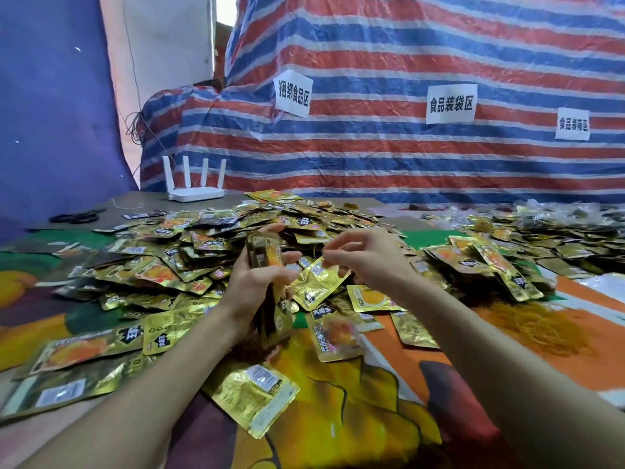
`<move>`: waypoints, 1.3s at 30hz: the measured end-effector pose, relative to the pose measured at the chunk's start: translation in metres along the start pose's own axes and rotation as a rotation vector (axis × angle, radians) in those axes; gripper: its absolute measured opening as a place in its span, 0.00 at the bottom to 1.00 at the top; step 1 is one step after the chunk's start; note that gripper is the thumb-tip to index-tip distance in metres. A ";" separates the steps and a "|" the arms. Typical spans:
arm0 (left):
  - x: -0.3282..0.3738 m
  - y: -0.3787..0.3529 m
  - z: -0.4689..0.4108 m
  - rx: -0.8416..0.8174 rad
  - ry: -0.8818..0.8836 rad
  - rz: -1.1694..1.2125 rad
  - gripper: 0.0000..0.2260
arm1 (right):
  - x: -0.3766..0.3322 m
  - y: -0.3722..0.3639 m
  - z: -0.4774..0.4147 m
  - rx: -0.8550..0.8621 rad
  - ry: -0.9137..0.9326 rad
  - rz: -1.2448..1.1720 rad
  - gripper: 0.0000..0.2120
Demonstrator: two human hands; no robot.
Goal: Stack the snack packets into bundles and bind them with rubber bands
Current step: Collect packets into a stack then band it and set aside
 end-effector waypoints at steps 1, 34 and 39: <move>0.000 0.000 0.000 -0.020 0.028 0.024 0.35 | 0.000 -0.009 -0.007 -0.016 0.007 -0.032 0.02; -0.002 0.006 -0.002 -0.124 0.391 0.282 0.25 | 0.040 -0.042 -0.019 -0.170 -0.162 -0.566 0.06; -0.001 0.004 0.000 -0.145 0.399 0.270 0.26 | 0.041 -0.042 -0.019 -0.184 -0.201 -0.578 0.07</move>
Point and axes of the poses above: each hand's wrist, its own z-axis away from the middle knuckle, its own y-axis out of the back of the hand, x = y × z, the point moved 2 cm from there along -z, towards the middle knuckle, and after that the axes turned 7 degrees about -x, right-handed, at the moved point
